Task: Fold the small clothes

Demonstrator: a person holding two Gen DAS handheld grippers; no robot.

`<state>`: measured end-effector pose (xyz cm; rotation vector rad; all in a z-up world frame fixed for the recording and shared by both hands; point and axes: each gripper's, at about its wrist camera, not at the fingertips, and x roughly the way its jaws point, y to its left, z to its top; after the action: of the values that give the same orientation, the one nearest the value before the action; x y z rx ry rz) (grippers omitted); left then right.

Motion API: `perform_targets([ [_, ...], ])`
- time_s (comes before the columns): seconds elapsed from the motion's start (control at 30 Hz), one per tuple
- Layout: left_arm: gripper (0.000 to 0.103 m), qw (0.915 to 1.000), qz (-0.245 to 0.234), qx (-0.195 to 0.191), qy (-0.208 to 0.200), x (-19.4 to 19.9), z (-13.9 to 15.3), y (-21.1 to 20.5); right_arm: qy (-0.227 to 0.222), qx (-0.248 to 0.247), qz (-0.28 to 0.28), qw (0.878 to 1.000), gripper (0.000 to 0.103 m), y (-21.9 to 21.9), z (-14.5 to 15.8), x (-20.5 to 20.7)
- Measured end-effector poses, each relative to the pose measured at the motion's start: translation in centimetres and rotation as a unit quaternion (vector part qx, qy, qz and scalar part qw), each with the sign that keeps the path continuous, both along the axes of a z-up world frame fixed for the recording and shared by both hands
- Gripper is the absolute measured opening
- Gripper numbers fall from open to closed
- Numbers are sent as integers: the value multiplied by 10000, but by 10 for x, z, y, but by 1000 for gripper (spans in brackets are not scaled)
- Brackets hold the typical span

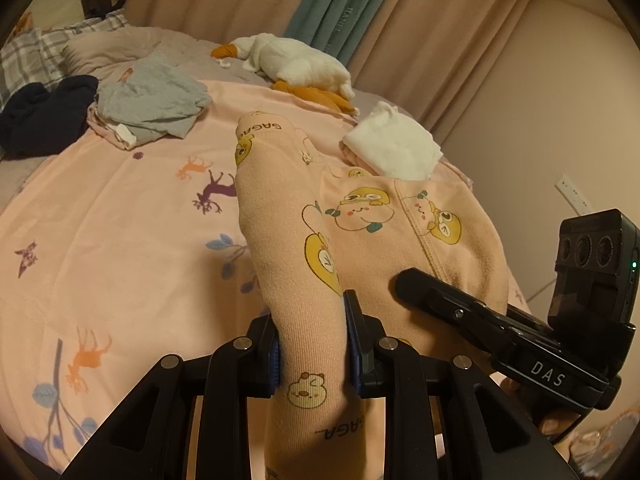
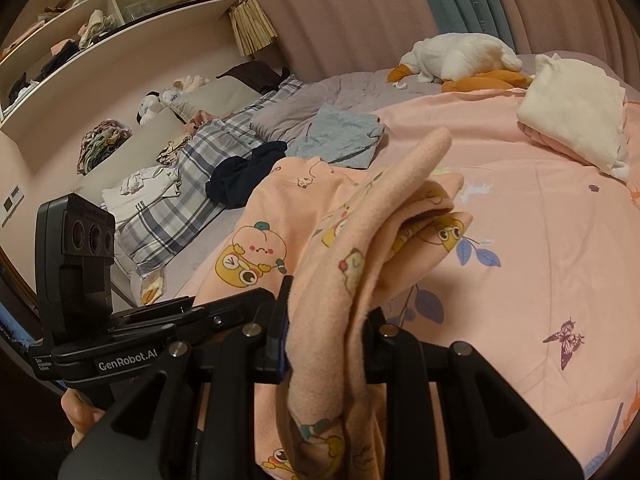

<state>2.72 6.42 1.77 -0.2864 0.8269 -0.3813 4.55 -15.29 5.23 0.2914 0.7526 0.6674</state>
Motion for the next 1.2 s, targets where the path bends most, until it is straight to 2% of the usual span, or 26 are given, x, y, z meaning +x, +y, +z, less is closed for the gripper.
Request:
perform_targets([
  [0.83, 24, 9989, 113, 197, 415, 69, -44, 10, 320, -297, 28, 9990, 24, 32, -43, 76],
  [1.2, 24, 9976, 138, 247, 627, 94, -65, 9, 475, -383, 3, 9981, 24, 39, -63, 97],
])
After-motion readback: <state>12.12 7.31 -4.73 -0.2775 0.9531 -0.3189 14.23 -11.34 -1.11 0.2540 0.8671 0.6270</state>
